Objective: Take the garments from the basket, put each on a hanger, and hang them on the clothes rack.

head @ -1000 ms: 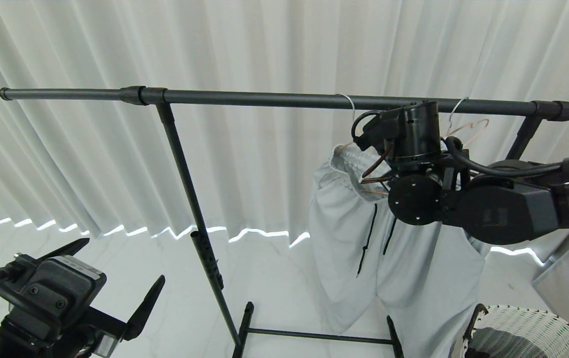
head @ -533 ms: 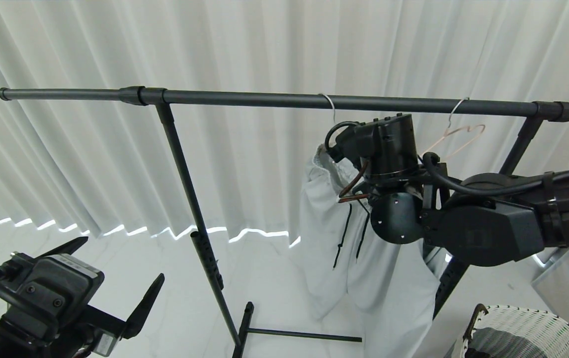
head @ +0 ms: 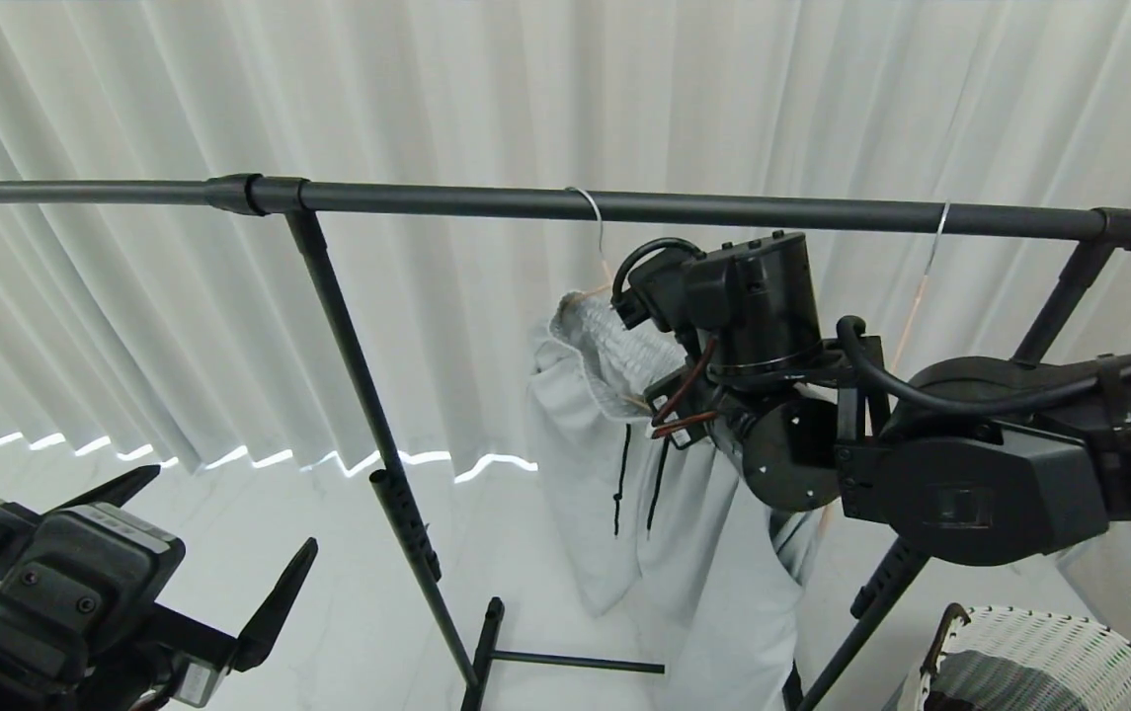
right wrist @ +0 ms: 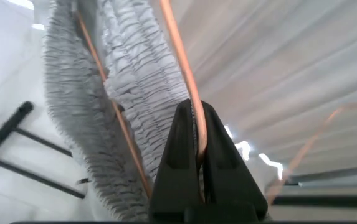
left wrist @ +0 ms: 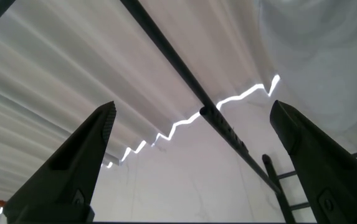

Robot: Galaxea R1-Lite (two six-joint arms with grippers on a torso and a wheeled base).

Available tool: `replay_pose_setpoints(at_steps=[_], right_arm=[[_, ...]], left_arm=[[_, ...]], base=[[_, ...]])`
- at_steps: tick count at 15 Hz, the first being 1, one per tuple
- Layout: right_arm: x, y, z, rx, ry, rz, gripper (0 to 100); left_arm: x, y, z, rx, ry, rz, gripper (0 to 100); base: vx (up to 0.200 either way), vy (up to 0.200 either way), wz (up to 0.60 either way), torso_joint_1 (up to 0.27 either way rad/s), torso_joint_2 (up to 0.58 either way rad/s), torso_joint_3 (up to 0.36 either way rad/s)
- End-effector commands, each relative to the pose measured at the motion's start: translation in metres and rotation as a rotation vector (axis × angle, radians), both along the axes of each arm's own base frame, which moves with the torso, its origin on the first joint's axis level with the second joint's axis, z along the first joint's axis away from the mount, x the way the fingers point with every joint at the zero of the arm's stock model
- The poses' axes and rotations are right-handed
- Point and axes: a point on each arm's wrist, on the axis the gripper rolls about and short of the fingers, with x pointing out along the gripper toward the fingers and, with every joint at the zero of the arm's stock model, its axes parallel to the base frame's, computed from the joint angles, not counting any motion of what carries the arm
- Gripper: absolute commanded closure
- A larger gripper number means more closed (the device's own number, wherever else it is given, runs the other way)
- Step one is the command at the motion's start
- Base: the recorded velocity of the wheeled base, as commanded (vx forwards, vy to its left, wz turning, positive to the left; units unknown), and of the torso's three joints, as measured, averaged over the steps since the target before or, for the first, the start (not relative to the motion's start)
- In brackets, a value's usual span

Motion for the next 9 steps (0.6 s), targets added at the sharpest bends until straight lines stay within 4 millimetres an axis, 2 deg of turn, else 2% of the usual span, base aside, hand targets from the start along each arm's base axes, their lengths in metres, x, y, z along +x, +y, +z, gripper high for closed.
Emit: replay_pose_setpoints(at_steps=[1, 3, 4, 7, 9], right_arm=[[-0.0072, -0.0014, 0.0051, 0.046, 0.009, 0.072, 100], [-0.0099, -0.0056, 0.0041, 0.050, 0.021, 0.090, 100], [-0.0099, -0.0065, 0.0029, 0.056, 0.026, 0.086, 0], [-0.0094, -0.0047, 0.0040, 0.104, 0.010, 0.090, 0], [-0.0099, -0.0024, 0.0021, 0.156, -0.011, 0.156, 0]], left_arm=[[-0.0003, 0.0002, 0.0021, -0.007, -0.010, 0.000, 0], [0.0001, -0.0001, 0.0032, -0.009, -0.014, 0.000, 0], [0.0001, -0.0001, 0.0032, -0.008, -0.014, 0.000, 0], [0.0002, -0.0001, 0.0027, -0.007, -0.011, 0.000, 0], [0.0003, 0.0000, 0.0027, -0.007, -0.011, 0.001, 0]], base=[[0.000, 0.000, 0.00, 0.000, 0.00, 0.000], [0.000, 0.000, 0.00, 0.000, 0.00, 0.000], [0.000, 0.000, 0.00, 0.000, 0.00, 0.000], [0.000, 0.000, 0.00, 0.000, 0.00, 0.000], [0.000, 0.000, 0.00, 0.000, 0.00, 0.000]])
